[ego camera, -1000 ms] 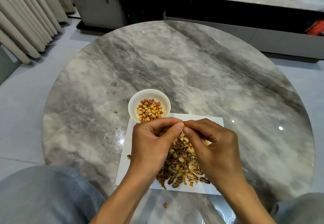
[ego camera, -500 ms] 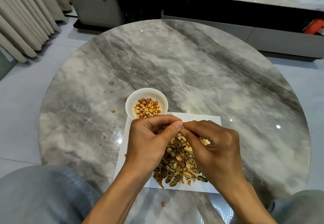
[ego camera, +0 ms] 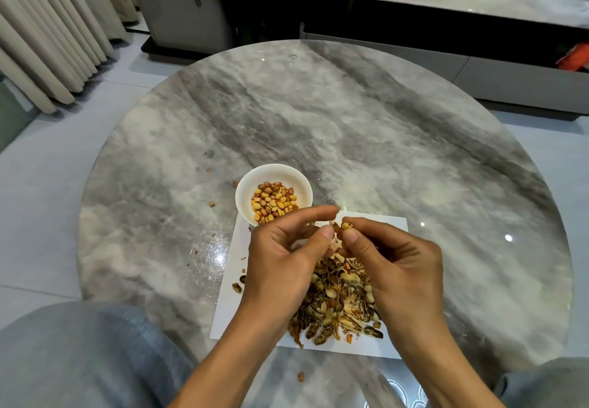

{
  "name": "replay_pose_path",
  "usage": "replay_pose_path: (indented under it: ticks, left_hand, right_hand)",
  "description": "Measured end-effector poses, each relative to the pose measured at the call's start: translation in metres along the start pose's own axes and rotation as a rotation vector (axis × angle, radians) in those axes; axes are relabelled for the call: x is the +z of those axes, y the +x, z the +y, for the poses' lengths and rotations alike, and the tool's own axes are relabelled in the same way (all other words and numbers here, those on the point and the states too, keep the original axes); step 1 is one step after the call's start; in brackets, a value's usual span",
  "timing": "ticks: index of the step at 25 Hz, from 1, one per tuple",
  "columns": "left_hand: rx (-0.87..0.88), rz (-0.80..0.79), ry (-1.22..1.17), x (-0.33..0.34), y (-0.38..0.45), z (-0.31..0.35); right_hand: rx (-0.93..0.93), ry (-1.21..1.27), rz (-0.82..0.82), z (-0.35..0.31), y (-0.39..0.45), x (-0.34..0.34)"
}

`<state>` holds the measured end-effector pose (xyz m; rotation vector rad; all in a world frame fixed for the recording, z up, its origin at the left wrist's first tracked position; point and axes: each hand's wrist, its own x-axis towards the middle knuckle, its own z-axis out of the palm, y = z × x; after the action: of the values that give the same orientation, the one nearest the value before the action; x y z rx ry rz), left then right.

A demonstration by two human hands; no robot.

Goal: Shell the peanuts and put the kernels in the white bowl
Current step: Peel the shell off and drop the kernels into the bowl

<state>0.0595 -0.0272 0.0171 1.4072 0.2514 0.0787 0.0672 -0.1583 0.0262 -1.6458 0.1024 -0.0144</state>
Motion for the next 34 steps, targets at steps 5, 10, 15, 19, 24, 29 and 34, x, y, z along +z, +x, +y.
replay_pose_path:
  ticks: [5,10,15,19,24,29,34]
  left_hand:
    - [0.373,-0.152,0.377,-0.014,0.008,-0.003]
    - [0.512,-0.224,0.441,-0.02,0.013,-0.004]
    - [0.64,-0.107,0.399,-0.01,0.008,-0.004]
    - [0.641,-0.062,0.386,-0.006,0.008,-0.007]
    - [0.582,-0.048,0.345,-0.003,0.004,-0.01]
    - [0.49,-0.118,0.401,-0.007,0.008,-0.013]
    - [0.489,-0.068,0.396,-0.006,0.005,-0.009]
  right_hand:
    - [0.075,0.003,-0.129,-0.009,0.005,-0.011]
    - [0.14,0.046,-0.196,-0.014,0.004,-0.016]
    - [0.276,0.3,-0.124,-0.015,-0.004,-0.011]
    - [0.429,0.469,-0.13,-0.014,-0.005,-0.006]
    - [0.531,0.595,-0.135,-0.009,-0.003,-0.004]
    - [0.173,0.02,-0.068,-0.011,0.002,-0.011]
    - [-0.008,-0.16,-0.104,-0.014,0.0,-0.012]
